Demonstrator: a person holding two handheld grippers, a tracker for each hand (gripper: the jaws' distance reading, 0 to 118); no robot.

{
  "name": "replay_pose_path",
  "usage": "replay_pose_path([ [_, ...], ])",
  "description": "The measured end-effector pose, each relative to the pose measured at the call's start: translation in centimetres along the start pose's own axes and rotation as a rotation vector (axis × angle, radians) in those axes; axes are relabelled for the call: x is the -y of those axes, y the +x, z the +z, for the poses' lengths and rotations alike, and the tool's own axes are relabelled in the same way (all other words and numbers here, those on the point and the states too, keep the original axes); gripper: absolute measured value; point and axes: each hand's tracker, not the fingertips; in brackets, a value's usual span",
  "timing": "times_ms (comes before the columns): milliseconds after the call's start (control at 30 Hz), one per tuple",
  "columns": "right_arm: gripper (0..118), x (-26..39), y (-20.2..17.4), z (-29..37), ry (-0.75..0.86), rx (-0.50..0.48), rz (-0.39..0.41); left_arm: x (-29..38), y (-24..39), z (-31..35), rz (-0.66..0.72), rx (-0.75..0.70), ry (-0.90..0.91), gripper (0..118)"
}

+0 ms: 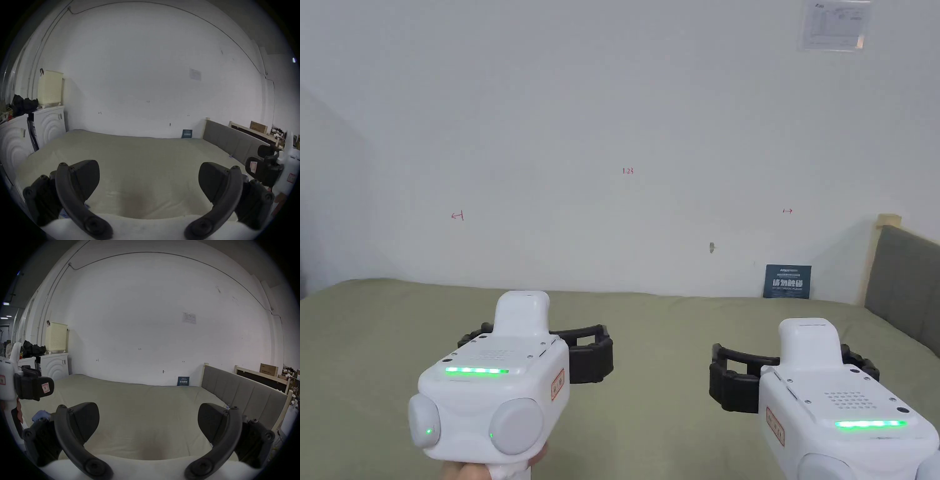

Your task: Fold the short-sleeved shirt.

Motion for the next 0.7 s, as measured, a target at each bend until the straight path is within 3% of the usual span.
replay_pose_path([
  [133,118,-0.1,0.0,0.2,-0.003,-0.01,-0.009,-0.5,0.7,0.1,-0.111,-0.05,-0.028,118],
  [700,118,-0.6,0.1,0.7,-0.001,-0.015,-0.004,-2.5,0.0,1.4,-0.054,-0.006,-0.056,118],
])
